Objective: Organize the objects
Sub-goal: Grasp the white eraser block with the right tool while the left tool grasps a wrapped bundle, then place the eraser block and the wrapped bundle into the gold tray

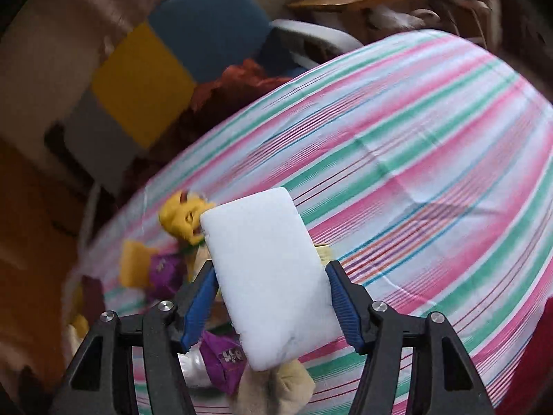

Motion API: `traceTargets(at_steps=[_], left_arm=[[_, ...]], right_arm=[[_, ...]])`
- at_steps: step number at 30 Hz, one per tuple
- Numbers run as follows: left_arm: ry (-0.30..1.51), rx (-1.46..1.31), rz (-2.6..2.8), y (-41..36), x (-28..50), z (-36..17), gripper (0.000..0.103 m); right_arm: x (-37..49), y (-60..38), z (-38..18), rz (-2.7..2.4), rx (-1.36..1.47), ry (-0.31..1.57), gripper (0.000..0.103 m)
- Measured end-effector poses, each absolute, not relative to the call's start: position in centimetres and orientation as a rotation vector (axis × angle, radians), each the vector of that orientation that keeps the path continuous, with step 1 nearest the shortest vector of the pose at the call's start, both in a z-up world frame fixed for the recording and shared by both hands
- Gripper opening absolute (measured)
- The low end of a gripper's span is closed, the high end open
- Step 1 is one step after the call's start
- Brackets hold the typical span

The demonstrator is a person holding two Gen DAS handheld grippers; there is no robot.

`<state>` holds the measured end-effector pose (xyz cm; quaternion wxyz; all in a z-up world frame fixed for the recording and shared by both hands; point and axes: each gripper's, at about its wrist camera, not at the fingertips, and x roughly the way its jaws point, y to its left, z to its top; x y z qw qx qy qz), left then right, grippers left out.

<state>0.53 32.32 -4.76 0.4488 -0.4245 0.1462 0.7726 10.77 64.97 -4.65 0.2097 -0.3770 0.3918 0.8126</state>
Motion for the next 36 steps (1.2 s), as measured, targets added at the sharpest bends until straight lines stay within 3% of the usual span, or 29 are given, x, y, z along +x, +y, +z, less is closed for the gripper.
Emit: traceTargets(at_steps=[15,18,21,22,36], left_arm=[[0.408,-1.102,1.823,42.7,0.5,-7.9,0.09],[0.434,-1.132,1.791,44.1,0.1,-9.2,0.074],[0.42,-1.123,1.763,44.6,-0.2,-9.8,0.052],[0.426,-1.104,1.75,44.5,0.0,-9.8,0.05],[0.401,-1.085,1.785,36.3,1.8,-9.6,0.046]], right_arm=[[10.8,64.2,-3.1,2.344,-0.997,1.027,0.065],[10.6,64.0,-3.2,2.352,-1.005,1.014,0.065],[10.4,63.9,-3.2,2.356,-1.007,1.012,0.065],[10.4,64.0,-3.3,2.355,-1.008,1.013,0.065],[9.4,63.3,-3.7,2.388,-1.081,1.004,0.065]])
